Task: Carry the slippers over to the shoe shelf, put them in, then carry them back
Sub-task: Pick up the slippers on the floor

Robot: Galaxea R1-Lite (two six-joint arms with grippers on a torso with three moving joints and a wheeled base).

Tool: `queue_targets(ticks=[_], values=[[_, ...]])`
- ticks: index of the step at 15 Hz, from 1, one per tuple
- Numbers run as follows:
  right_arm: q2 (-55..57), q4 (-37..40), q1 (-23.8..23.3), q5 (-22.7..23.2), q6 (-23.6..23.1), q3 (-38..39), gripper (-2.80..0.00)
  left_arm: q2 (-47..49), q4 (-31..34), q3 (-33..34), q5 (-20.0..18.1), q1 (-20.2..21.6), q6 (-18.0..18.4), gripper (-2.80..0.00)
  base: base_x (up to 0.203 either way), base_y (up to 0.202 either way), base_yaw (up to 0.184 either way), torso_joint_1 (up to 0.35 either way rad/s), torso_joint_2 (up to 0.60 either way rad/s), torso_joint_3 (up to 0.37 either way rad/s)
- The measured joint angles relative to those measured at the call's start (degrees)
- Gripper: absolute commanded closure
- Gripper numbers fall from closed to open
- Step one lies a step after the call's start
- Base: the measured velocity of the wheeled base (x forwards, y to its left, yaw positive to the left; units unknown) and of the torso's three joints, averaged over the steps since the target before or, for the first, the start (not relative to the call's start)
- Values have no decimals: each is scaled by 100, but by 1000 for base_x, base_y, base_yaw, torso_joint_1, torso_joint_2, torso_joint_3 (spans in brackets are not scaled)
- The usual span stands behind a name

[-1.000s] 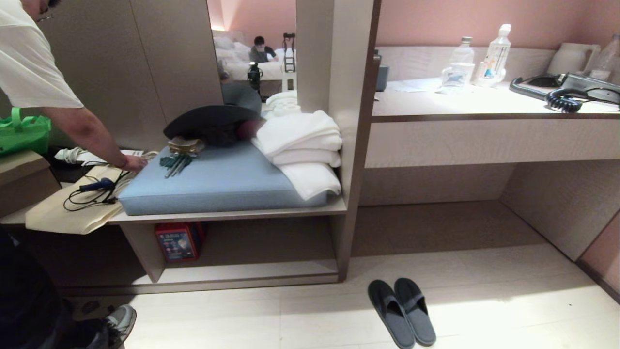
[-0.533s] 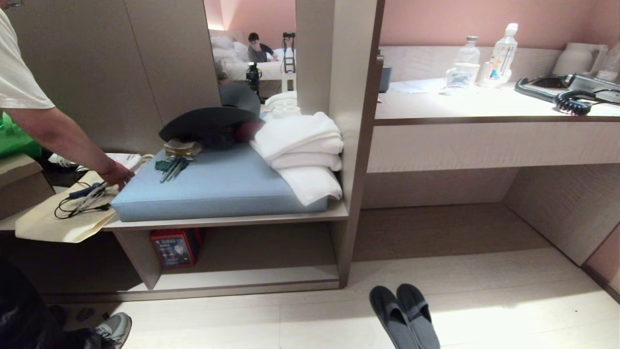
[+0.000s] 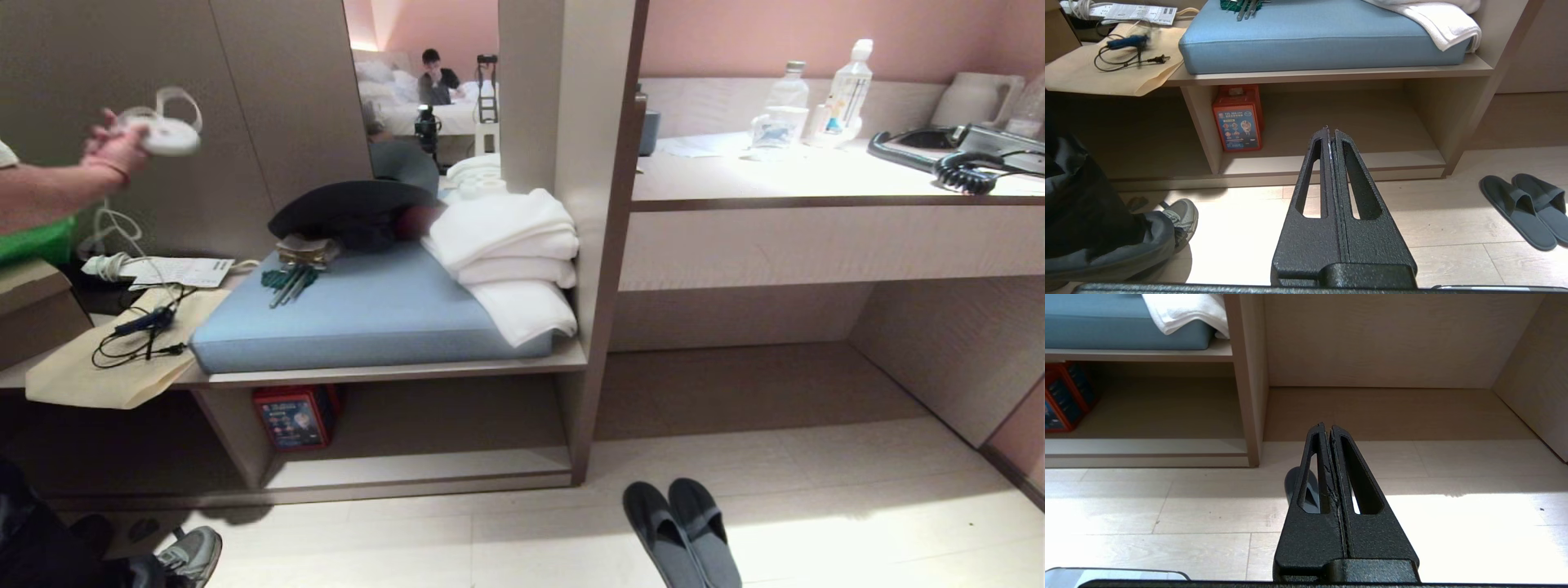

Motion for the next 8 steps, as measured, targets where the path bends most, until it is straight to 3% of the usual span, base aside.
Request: queue_targets(ticks=[5, 8], values=[[0, -1, 5, 1, 2, 0, 0, 0, 0, 0, 1, 0, 1, 0, 0, 0, 0, 1, 1, -5], [0, -1, 0, 0, 0, 0, 0, 0, 20, 0, 16, 0, 14, 0, 0, 0, 0, 3, 1, -156]])
